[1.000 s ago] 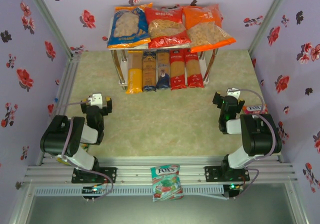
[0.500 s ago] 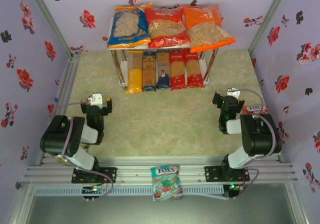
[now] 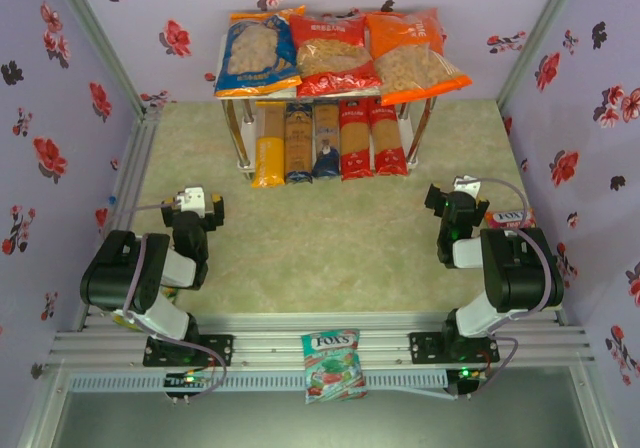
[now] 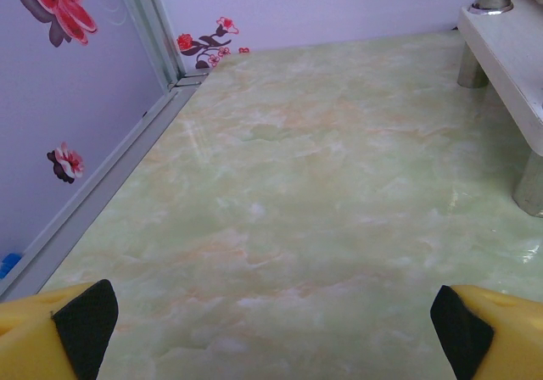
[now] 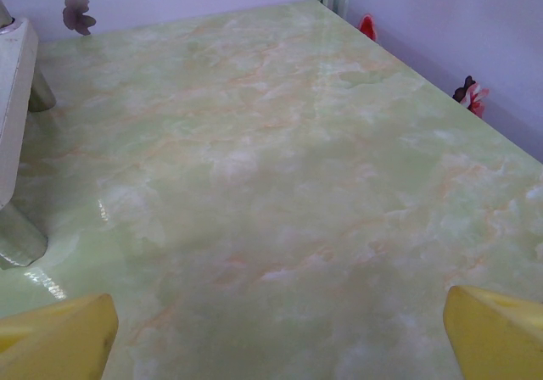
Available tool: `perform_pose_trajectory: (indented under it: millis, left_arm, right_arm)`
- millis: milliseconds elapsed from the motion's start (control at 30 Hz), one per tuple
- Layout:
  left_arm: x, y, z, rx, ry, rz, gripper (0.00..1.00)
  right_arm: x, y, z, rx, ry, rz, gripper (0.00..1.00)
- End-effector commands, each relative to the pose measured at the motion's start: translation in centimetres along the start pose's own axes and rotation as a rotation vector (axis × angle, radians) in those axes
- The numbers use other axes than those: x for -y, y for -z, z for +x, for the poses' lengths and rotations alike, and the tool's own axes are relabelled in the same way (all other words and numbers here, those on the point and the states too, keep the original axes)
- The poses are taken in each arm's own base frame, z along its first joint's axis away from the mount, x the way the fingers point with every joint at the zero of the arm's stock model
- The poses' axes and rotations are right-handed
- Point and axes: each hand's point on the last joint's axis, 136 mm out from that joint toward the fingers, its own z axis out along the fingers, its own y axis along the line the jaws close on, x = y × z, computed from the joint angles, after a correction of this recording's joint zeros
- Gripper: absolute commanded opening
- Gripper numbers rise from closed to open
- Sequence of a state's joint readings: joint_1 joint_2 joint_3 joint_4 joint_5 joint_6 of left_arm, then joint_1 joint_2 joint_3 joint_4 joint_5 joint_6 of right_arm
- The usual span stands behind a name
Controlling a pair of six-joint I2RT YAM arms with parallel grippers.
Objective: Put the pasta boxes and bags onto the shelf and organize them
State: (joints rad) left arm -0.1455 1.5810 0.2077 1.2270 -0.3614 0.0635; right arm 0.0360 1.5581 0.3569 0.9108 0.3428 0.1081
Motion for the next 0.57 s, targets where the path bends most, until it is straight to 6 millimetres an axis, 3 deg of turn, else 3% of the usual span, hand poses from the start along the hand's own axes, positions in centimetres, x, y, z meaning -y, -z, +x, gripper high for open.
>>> perform_pose_trajectory:
  millis: [0,533]
  left_arm:
    - [-0.14,-0.28,-1.17,0.039,0.0,-0.004,1.0]
    - [-0.38,-0.99,-1.08,0.006,0.008,-0.014,1.0]
  right_arm:
    - [-0.18,-0.1,-0.72,0.02,-0.016,-0.004,0.99]
    - [-0.15,-0.11,-0.72,0.02,-0.016,-0.004,0.99]
